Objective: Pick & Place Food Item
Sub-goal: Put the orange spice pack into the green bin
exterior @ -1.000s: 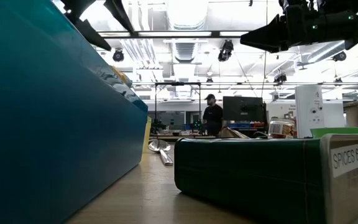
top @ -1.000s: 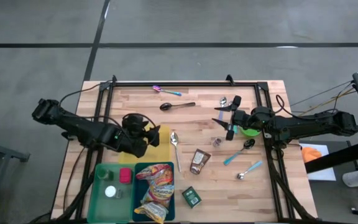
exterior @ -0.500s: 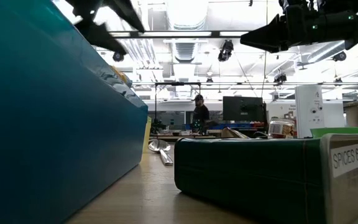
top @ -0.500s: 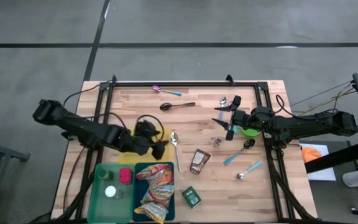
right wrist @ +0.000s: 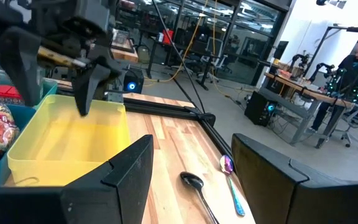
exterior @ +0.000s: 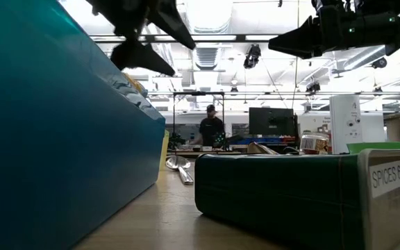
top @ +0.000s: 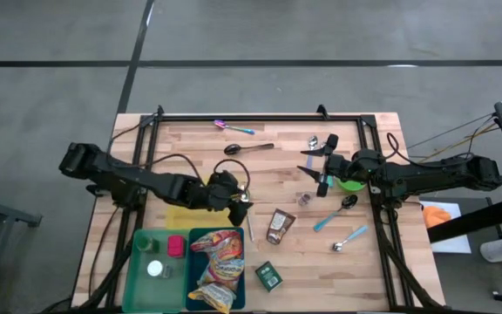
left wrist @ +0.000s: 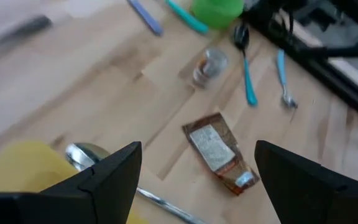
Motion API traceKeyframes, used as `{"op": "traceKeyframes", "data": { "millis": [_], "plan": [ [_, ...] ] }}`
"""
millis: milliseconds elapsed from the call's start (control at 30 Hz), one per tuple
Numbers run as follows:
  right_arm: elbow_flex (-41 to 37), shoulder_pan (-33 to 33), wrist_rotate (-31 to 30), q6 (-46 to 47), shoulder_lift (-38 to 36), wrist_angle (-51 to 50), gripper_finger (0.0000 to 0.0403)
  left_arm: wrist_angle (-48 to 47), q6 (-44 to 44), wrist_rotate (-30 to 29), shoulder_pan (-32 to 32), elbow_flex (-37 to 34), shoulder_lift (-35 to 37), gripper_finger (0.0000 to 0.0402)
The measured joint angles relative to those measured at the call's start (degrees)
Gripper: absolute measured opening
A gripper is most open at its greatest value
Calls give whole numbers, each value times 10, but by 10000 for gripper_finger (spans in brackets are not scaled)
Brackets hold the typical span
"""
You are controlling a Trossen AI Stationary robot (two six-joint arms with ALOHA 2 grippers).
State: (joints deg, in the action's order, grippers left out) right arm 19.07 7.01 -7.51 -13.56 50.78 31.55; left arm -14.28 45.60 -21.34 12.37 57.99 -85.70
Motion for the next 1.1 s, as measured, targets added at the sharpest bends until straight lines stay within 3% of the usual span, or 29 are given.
{"op": "traceKeyframes", "data": {
  "millis": [633, 1100],
  "plan": [
    [0, 0, 0, 0, 1, -13, 215, -67, -83, 245, -88, 187, -248, 316],
    [0, 0, -1, 0, 3, -17, 215, -65, -98, 359, -126, 268, -377, 316]
  ]
}}
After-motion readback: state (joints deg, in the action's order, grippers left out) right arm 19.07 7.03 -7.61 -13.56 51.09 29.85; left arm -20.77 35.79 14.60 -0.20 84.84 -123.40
